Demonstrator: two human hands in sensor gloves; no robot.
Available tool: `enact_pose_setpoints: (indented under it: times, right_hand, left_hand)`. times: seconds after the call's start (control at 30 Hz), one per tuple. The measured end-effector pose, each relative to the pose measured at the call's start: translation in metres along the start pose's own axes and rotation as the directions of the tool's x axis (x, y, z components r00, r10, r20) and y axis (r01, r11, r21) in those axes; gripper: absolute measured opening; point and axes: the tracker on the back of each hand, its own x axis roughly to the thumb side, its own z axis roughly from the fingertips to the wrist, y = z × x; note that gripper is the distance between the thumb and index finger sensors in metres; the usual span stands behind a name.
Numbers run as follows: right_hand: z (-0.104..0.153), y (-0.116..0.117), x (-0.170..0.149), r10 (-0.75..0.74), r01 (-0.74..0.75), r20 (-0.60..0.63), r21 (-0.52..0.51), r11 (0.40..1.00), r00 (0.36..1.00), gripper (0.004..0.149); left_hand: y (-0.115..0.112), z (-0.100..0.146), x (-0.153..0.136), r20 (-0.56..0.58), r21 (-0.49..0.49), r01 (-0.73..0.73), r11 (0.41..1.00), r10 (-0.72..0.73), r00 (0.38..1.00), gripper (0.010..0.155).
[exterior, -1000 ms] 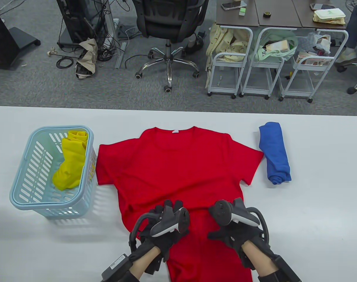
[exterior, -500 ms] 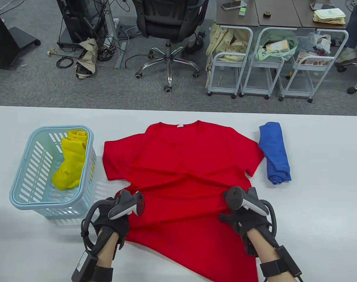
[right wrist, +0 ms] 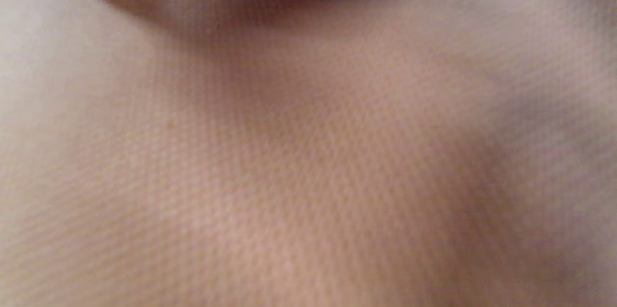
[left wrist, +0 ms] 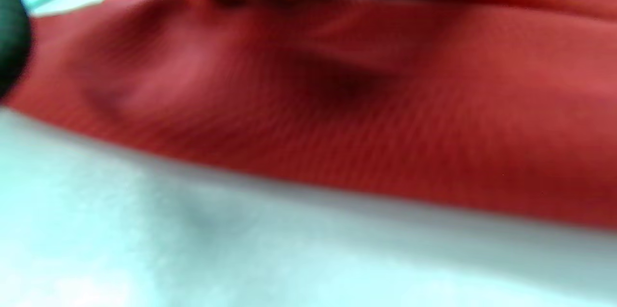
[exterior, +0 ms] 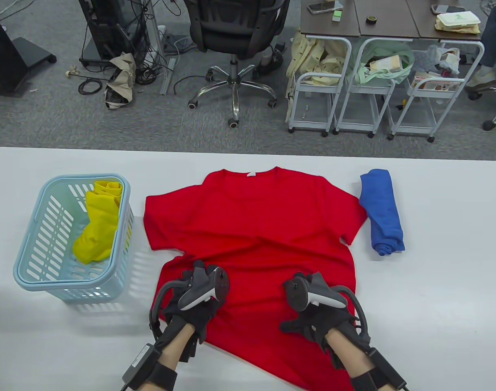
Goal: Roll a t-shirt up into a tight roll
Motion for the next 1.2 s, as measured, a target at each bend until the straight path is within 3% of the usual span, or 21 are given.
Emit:
enact_pose_setpoints:
  times: [0.03,0.07,0.13,0.23,0.37,0.47,0.5,0.6,0.63,0.7,0.8,0.87,0.93,1.07,1.1,1.2]
  right_hand:
    - [-0.002,-0.002,-0.004,-0.010,0.010,-0.019,-0.013,1.000,1.000,0.095]
    - [-0.005,-0.005,-0.011,-0.020,0.019,-0.049,-0.025,1.000,0.999,0.093]
    - [-0.009,-0.007,-0.025,-0.079,0.077,-0.080,-0.035,0.996,0.994,0.090]
    - [-0.012,-0.009,-0.042,-0.149,0.147,-0.093,-0.029,0.989,0.984,0.091]
    - [-0.011,-0.011,-0.065,-0.228,0.213,-0.149,-0.108,0.971,0.962,0.089]
    - [-0.008,-0.012,-0.073,-0.260,0.248,-0.097,-0.124,0.961,0.961,0.088]
    - [-0.007,-0.012,-0.075,-0.260,0.248,-0.093,-0.124,0.961,0.961,0.088]
    - [-0.006,-0.013,-0.076,-0.271,0.260,-0.081,-0.124,0.958,0.959,0.088]
    - [-0.006,-0.013,-0.075,-0.269,0.257,-0.084,-0.124,0.958,0.960,0.088]
    - [-0.006,-0.014,-0.074,-0.257,0.245,-0.089,-0.127,0.961,0.962,0.088]
    - [-0.006,-0.014,-0.074,-0.255,0.242,-0.090,-0.128,0.962,0.963,0.088]
    - [-0.006,-0.014,-0.073,-0.255,0.243,-0.090,-0.128,0.962,0.963,0.088]
    - [-0.006,-0.014,-0.073,-0.253,0.241,-0.092,-0.128,0.962,0.963,0.087]
    - [-0.006,-0.013,-0.073,-0.253,0.241,-0.092,-0.128,0.962,0.963,0.087]
    - [-0.006,-0.013,-0.073,-0.253,0.241,-0.092,-0.127,0.962,0.963,0.087]
    - [-0.006,-0.013,-0.073,-0.254,0.242,-0.091,-0.127,0.962,0.963,0.087]
  left_hand:
    - [0.000,0.000,-0.003,0.049,-0.047,-0.045,0.998,0.048,0.998,0.086]
    - [-0.003,0.002,-0.008,0.112,-0.156,-0.073,0.985,0.091,0.990,0.092]
    - [-0.011,0.007,-0.016,0.202,-0.317,-0.007,0.948,0.075,0.976,0.106]
    - [-0.008,0.015,-0.016,0.176,-0.284,0.053,0.957,-0.002,0.984,0.112]
    - [-0.005,0.023,0.001,0.178,-0.232,0.168,0.958,-0.128,0.976,0.114]
    - [-0.005,0.019,0.000,0.113,-0.199,0.203,0.959,-0.183,0.977,0.111]
    - [-0.005,0.017,-0.004,0.104,-0.205,0.188,0.960,-0.170,0.980,0.108]
    - [-0.007,0.009,-0.026,0.124,-0.222,-0.079,0.972,0.108,0.986,0.072]
    - [-0.004,0.008,-0.030,0.105,-0.207,-0.194,0.959,0.219,0.970,0.068]
    - [0.001,0.011,-0.027,0.123,-0.072,-0.232,0.970,0.239,0.963,0.069]
    - [0.009,0.021,-0.009,0.179,0.030,-0.105,0.994,0.098,0.979,0.072]
    - [0.011,0.030,0.013,0.236,0.186,0.022,0.982,-0.066,0.969,0.065]
    - [0.006,0.032,0.030,0.287,0.256,0.076,0.964,-0.151,0.946,0.056]
    - [-0.003,0.026,0.040,0.352,0.160,0.082,0.984,-0.135,0.926,0.058]
    - [-0.005,0.023,0.036,0.363,0.059,0.107,0.993,-0.121,0.924,0.072]
    - [-0.014,0.023,0.032,0.352,-0.113,0.177,0.978,-0.127,0.927,0.105]
